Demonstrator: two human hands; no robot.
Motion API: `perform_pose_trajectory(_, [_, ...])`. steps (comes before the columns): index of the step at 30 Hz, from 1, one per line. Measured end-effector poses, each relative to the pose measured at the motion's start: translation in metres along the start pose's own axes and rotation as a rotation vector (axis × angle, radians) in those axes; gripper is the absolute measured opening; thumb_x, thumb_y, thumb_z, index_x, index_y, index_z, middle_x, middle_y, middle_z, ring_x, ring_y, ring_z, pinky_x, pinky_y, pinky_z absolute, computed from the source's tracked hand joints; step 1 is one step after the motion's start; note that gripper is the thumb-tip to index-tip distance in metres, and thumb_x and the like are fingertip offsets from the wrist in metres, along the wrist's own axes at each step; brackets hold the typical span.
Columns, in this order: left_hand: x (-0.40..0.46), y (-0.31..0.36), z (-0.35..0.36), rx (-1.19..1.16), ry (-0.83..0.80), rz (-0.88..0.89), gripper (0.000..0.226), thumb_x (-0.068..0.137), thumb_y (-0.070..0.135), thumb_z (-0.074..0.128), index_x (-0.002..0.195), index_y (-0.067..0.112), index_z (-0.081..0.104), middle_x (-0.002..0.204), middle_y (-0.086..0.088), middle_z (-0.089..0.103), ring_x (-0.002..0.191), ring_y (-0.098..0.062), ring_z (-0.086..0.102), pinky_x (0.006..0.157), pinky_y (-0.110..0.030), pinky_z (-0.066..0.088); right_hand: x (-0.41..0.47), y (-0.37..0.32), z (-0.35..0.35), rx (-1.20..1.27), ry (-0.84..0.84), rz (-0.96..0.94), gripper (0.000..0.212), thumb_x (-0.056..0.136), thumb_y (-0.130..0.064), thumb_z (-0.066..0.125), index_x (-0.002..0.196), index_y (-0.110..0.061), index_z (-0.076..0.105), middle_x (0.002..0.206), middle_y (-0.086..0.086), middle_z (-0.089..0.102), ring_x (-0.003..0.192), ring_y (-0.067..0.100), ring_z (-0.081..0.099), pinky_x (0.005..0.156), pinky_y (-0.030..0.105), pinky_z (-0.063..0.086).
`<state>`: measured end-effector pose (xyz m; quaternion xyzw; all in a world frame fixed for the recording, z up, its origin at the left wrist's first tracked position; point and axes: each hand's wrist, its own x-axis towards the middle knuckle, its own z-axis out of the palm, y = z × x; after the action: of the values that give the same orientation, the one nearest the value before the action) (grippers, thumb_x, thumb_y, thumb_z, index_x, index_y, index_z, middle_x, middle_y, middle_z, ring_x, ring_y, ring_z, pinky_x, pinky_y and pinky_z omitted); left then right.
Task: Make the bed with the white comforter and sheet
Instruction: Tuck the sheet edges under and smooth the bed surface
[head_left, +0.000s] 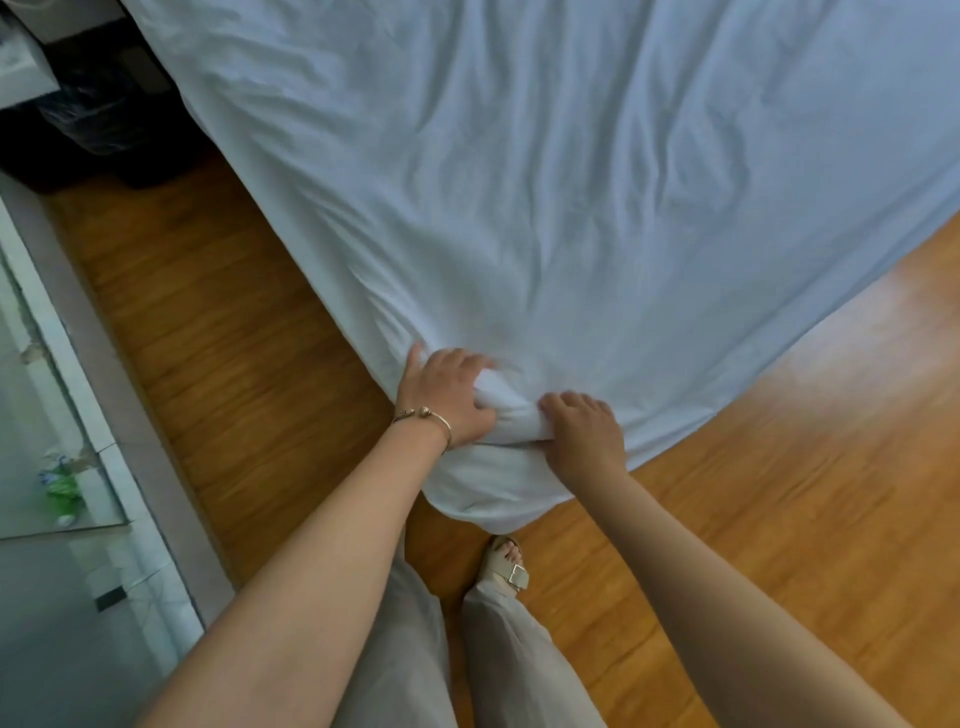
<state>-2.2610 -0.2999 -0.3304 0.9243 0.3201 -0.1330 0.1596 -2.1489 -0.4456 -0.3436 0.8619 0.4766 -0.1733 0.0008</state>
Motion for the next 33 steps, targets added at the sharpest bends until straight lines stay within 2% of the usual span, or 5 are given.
perform_pose_trajectory(11, [0.039,-0.018,-0.016,-0.418,-0.106,-0.361,0.045,0.097,0.044,0.029,0.093,0.017,0.066,0.105,-0.003,0.063,0.097,-0.024,0.055,0.092,-0.035,0.040,0.021,0.013,-0.030,0.205,-0.465,0.090,0.064,0.081,-0.082,0.036,0.073,-0.022,0.058,0.072,-0.007,0.061,0.070,0.014,0.055,0.064,0.033,0.039])
perform_pose_trajectory(15, [0.062,-0.016,0.001,-0.069,0.146,0.032,0.054,0.097,0.039,0.016,0.144,0.021,0.034,0.152,-0.009,0.030,0.142,-0.026,0.024,0.114,-0.046,0.017,0.053,-0.019,-0.015,0.301,0.119,0.297,0.051,0.098,-0.048,0.039,0.096,-0.006,0.067,0.111,0.013,0.064,0.108,0.031,0.055,0.088,0.041,0.043])
perform_pose_trajectory(20, [0.028,-0.051,0.059,0.170,-0.111,0.339,0.070,0.087,0.073,-0.001,0.146,0.044,-0.022,0.157,-0.004,-0.029,0.145,-0.024,-0.025,0.111,-0.064,-0.011,0.003,-0.067,0.064,0.226,-0.244,0.306,0.074,0.099,-0.060,0.007,0.145,-0.021,-0.035,0.149,-0.005,-0.046,0.139,0.012,-0.038,0.116,0.045,-0.022])
perform_pose_trajectory(26, [0.018,-0.088,0.019,-0.119,0.003,0.812,0.054,0.093,0.053,0.046,0.141,0.033,0.034,0.150,-0.001,0.028,0.139,-0.021,0.030,0.114,-0.046,0.020,-0.038,-0.065,0.052,0.416,0.302,0.473,0.062,0.088,-0.059,0.051,0.132,-0.016,0.051,0.134,0.005,0.053,0.126,0.018,0.043,0.106,0.037,0.034])
perform_pose_trajectory(33, [-0.027,-0.090,0.044,-0.172,0.111,1.012,0.015,0.091,0.025,0.057,0.090,0.014,0.068,0.082,-0.001,0.065,0.071,-0.019,0.061,0.063,-0.031,0.051,-0.099,-0.100,0.090,0.370,0.345,0.437,0.018,0.082,-0.019,0.076,0.098,-0.016,0.070,0.095,-0.002,0.065,0.082,0.022,0.062,0.063,0.032,0.054])
